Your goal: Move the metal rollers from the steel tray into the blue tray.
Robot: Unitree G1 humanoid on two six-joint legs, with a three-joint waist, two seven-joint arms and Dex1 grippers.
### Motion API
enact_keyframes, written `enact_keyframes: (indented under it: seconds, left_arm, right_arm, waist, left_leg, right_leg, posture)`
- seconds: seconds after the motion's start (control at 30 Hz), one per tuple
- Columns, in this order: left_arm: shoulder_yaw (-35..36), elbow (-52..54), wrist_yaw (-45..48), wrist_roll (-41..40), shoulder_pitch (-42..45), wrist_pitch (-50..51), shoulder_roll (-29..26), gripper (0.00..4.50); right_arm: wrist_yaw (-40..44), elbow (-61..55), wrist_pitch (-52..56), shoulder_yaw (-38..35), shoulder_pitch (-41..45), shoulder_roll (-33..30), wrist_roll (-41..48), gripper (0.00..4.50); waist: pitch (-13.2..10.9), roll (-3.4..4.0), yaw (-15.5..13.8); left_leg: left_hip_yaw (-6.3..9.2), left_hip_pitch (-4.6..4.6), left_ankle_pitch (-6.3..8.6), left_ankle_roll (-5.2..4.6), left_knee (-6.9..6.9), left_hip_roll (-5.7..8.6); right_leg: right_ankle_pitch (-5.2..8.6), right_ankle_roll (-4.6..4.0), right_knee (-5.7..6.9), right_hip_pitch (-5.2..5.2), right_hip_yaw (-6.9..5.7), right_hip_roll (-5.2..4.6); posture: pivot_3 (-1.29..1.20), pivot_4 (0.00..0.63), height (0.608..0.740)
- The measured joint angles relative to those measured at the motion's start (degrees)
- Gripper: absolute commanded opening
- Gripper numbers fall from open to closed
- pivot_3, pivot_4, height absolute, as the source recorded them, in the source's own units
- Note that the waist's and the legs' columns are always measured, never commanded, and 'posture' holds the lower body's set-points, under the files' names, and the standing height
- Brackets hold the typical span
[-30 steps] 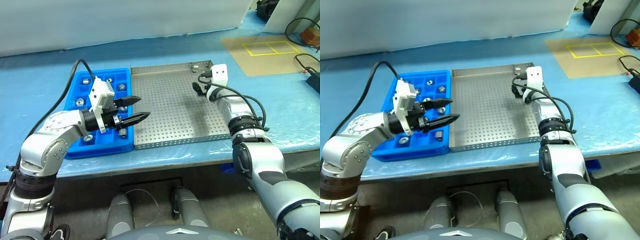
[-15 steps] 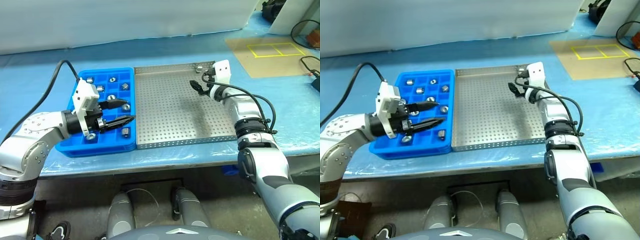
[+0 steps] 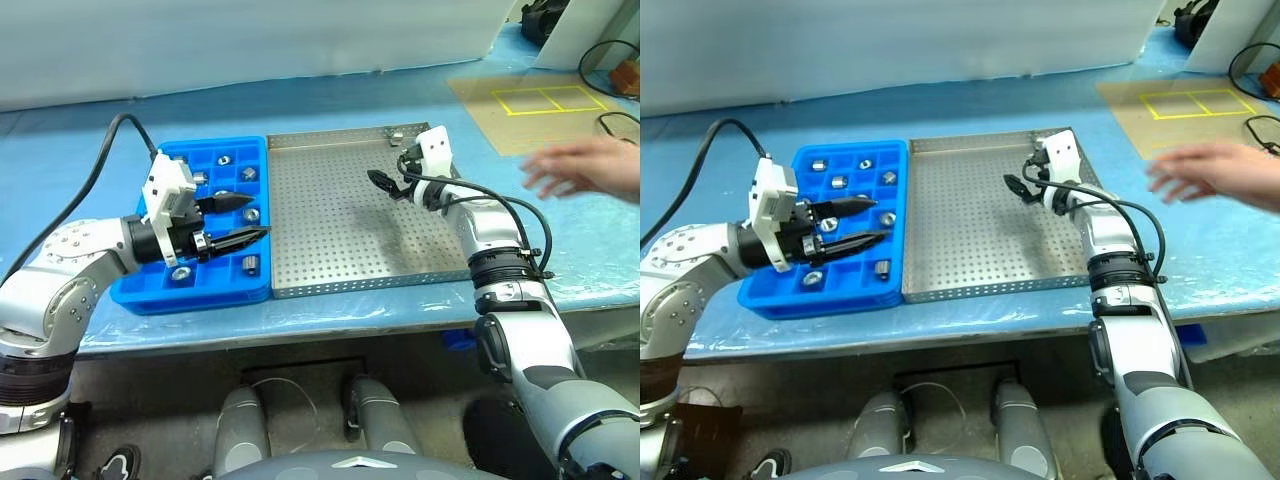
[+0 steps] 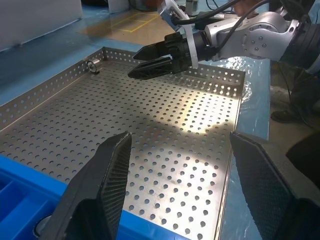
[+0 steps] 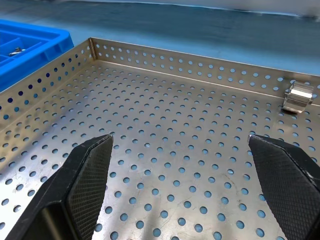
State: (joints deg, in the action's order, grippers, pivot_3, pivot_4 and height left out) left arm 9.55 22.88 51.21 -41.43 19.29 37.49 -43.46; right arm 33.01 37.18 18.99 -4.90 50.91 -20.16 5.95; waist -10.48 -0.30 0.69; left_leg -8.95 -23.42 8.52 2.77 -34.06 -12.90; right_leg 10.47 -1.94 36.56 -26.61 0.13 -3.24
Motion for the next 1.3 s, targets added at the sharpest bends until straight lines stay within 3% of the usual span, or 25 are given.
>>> enact_keyframes:
  seconds: [0.2, 0.43, 0.57, 1.0, 1.3]
  left_arm:
    - [-0.03, -0.32, 0.11, 0.0, 0.17, -0.2, -0.02, 3.31]
    - [-0.07, -0.32, 0.51, 0.03, 0.21, -0.22, -0.1, 3.31]
    - [-0.04, -0.26, 0.52, 0.02, -0.23, -0.22, -0.13, 3.31]
    - [-0.89, -0.57, 1.04, 0.64, 0.43, -0.56, -0.1, 3.31]
    - [-1.26, -0.64, 1.02, 1.35, 0.43, -1.03, 0.29, 3.31]
  right_arm:
    - [2.27, -2.62, 0.59, -0.21, -0.71, -0.16, 2.2, 4.47]
    - [21.28, -14.86, 8.27, 3.99, -9.96, -9.41, 7.25, 4.47]
    - [26.43, -18.11, 11.67, 4.98, -13.05, -13.38, 8.42, 4.47]
    - [31.82, -33.95, 19.16, 8.7, -17.35, -13.05, 15.75, 4.47]
    - [27.83, -30.83, 17.21, 9.08, -16.17, -12.57, 13.72, 4.47]
  waist:
    - [0.0, 0.0, 0.01]
    - [0.0, -0.01, -0.91]
    - [0.0, -0.02, -1.19]
    - [0.01, -0.03, -1.92]
    - [0.02, -0.04, -1.54]
  left_leg:
    - [0.0, 0.0, 0.0, 0.0, 0.0, 0.0]
    - [0.04, 0.31, 0.02, -0.04, 0.34, 0.01]
    - [-0.01, 0.38, 0.01, -0.03, 0.62, 0.03]
    - [-0.06, 0.41, 0.03, -0.08, 1.0, 0.1]
    - [-0.06, 0.55, -0.04, 0.04, 0.98, 0.07]
  right_leg:
    - [0.0, 0.0, 0.0, 0.0, 0.0, 0.0]
    - [0.0, 0.01, -0.6, 0.53, -0.08, 0.0]
    - [-0.04, -0.06, -0.84, 0.6, -0.06, 0.01]
    - [-0.19, -0.34, -1.17, 0.68, -0.1, -0.04]
    - [-0.07, -0.12, -1.04, 0.7, -0.08, -0.02]
  posture:
    - [-0.22, 0.15, 0.74]
    - [-0.22, 0.15, 0.74]
    - [-0.23, 0.15, 0.74]
    - [-0.23, 0.15, 0.74]
    - [-0.23, 0.15, 0.74]
